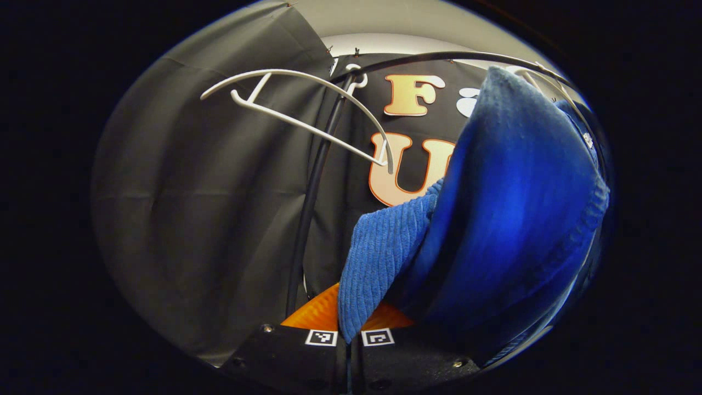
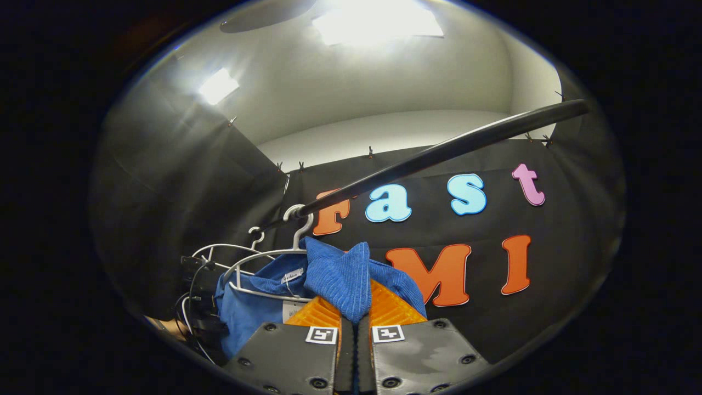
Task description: Grasp the clothes on the hanger with both hands and then place them into the laundry hamper below.
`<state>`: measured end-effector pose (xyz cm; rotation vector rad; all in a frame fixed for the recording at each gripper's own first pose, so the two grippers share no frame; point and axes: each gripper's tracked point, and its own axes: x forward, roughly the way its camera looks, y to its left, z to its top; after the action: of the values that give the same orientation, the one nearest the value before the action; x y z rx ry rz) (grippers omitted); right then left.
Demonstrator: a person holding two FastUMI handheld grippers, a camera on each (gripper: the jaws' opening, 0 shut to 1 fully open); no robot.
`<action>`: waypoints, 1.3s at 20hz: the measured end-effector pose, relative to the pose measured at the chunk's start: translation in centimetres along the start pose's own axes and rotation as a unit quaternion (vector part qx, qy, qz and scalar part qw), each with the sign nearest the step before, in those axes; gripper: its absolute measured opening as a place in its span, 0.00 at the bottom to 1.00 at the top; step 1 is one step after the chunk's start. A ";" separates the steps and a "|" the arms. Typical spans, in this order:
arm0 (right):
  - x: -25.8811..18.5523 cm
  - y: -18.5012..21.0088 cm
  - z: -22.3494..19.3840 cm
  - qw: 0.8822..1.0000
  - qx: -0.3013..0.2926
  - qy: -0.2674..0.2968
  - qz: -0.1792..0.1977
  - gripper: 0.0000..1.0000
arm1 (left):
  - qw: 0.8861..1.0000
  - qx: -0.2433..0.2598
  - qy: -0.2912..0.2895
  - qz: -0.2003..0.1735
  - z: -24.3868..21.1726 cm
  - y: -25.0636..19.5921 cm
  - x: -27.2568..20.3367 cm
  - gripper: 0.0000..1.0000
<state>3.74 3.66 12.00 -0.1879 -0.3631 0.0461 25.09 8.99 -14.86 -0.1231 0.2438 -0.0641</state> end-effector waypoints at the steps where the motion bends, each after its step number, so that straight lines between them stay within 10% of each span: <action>1: 0.1 0.0 0.1 1.000 -0.002 -0.001 -0.002 0.10 | 1.000 -0.006 0.006 -0.004 -0.3 -0.2 0.0 0.03; 10: -1.0 0.2 0.5 1.000 -0.003 0.002 -0.004 0.10 | 0.996 -0.085 0.002 -0.018 -1.0 0.1 -4.8 0.03; 14: -1.1 0.0 0.0 1.000 -0.001 0.006 -0.006 0.10 | 0.995 -0.092 -0.041 -0.018 1.9 1.9 -9.7 0.25; 20: -0.7 0.7 -0.2 1.000 -0.001 0.006 -0.001 0.10 | 0.980 -0.123 -0.075 -0.135 6.4 -2.0 -14.4 0.68; 26: -0.7 0.0 0.0 1.000 -0.016 0.006 -0.008 0.10 | 0.956 -0.194 -0.075 -0.208 8.1 -4.5 -15.3 0.69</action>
<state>3.06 3.60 11.73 -0.2172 -0.3544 0.0235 12.05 6.68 -2.89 -0.5681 0.0713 -0.4248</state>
